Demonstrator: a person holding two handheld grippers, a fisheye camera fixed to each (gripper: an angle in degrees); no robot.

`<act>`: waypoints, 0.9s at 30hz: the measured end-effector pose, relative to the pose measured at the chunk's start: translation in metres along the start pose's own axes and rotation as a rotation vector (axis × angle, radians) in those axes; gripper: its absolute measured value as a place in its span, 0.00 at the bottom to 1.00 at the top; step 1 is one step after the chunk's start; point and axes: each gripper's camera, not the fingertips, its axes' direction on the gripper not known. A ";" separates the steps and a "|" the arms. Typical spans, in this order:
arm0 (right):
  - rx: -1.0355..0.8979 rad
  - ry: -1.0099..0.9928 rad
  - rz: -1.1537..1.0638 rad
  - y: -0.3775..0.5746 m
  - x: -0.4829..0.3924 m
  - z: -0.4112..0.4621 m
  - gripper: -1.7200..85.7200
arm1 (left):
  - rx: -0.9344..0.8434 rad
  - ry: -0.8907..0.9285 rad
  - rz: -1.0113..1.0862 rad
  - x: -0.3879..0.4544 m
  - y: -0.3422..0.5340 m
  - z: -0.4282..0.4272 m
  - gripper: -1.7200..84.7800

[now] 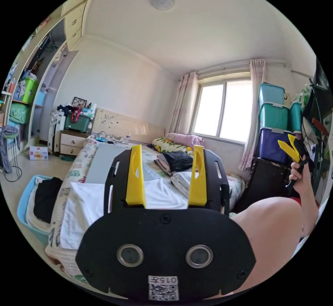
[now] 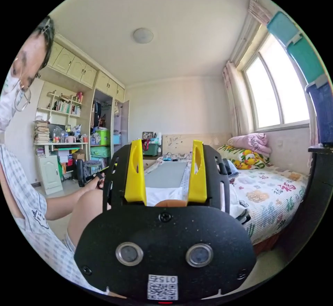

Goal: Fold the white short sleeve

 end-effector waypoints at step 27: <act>-0.924 -0.054 0.195 0.217 0.100 0.545 0.10 | -0.938 0.107 0.205 -0.032 -0.047 0.612 0.18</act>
